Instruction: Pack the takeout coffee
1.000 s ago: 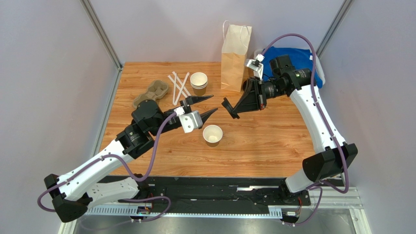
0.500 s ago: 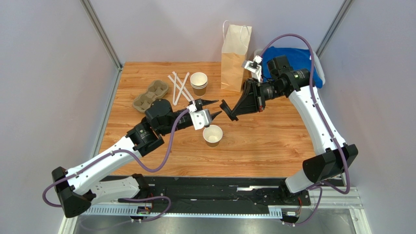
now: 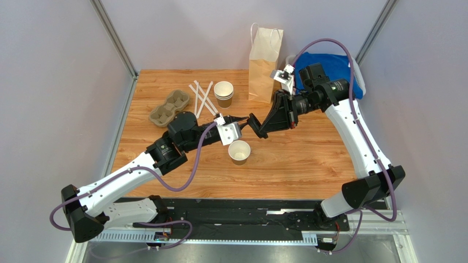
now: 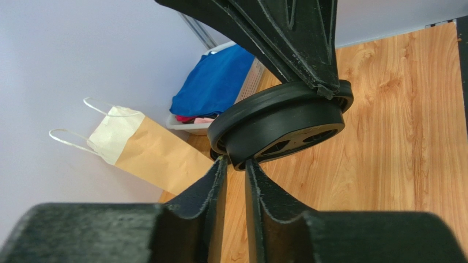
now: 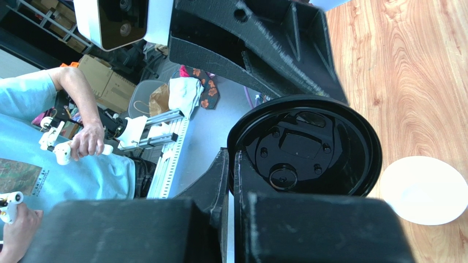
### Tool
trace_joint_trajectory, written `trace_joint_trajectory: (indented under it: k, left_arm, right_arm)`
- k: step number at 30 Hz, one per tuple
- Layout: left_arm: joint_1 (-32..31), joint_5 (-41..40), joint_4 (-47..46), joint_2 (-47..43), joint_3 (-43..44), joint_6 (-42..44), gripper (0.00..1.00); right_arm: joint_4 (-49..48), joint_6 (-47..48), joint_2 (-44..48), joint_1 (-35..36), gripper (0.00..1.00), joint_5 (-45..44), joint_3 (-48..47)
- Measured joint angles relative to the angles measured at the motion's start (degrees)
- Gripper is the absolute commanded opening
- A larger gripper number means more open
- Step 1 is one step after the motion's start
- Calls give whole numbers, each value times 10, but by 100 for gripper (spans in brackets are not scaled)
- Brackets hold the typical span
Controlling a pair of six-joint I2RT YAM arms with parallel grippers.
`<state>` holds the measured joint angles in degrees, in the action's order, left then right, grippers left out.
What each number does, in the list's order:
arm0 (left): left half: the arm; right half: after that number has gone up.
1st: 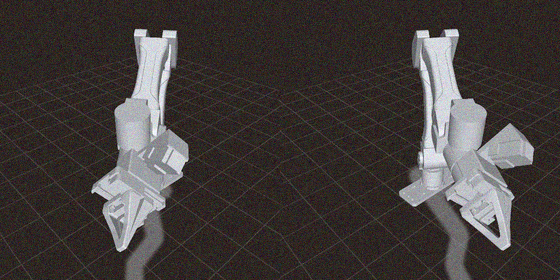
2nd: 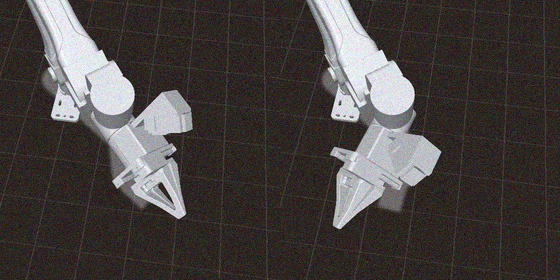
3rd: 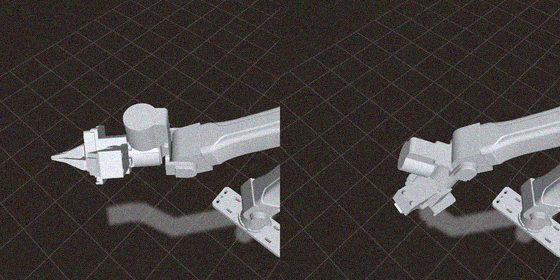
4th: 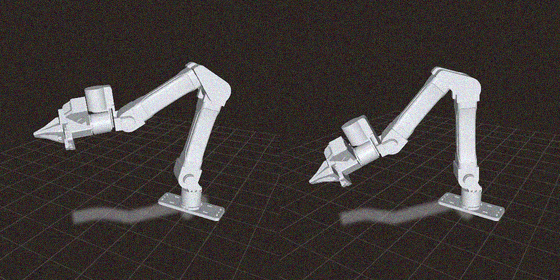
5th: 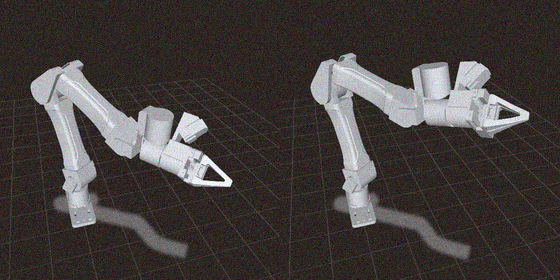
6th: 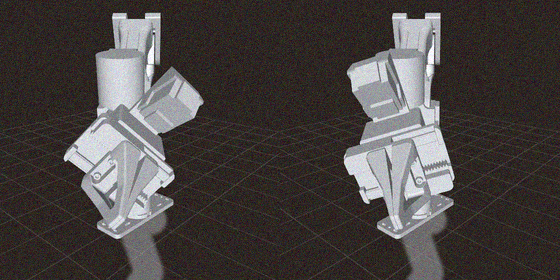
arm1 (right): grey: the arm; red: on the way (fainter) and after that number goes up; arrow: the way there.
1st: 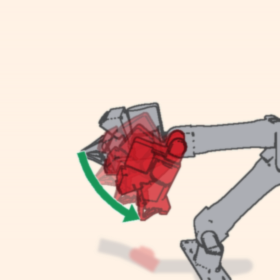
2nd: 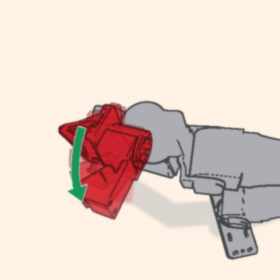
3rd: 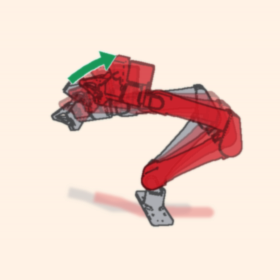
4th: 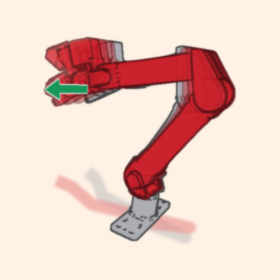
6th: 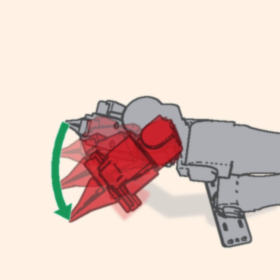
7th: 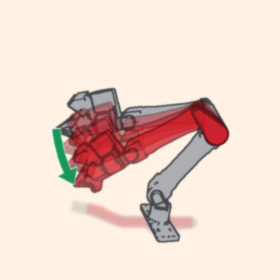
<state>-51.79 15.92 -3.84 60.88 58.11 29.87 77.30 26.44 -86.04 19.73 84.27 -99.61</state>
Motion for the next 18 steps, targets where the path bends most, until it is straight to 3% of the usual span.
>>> trace_joint_trajectory:
  k: [3, 6, 9, 10, 11, 13, 15, 18]
  left_arm:
    - [0, 2, 0, 0, 0, -2, 2]
    - [0, 5, 0, 0, 0, -4, 0]
    - [0, 7, 4, 0, 1, -7, 0]
    - [0, 8, 7, 0, 2, -8, 0]
    - [0, 8, 17, 0, 6, -9, 0]
    - [0, 6, 52, 1, 21, -14, 0]
    - [0, 2, 91, 3, 40, -24, 0]
    - [1, -10, 156, 13, 80, -50, 0]
  right_arm:
    - [0, 0, 0, 1, 0, -1, 0]
    - [0, 1, 0, 1, 0, -2, 0]
    - [0, 0, 0, 1, 20, -2, 0]
    - [0, -3, 0, 1, 42, -2, 0]
    - [0, -7, 0, 0, 52, -2, 0]
    - [2, -15, -2, -5, 87, 0, -2]
    - [3, -19, -7, -14, 99, 2, -10]
    - [2, -10, -17, -38, 100, 2, -32]
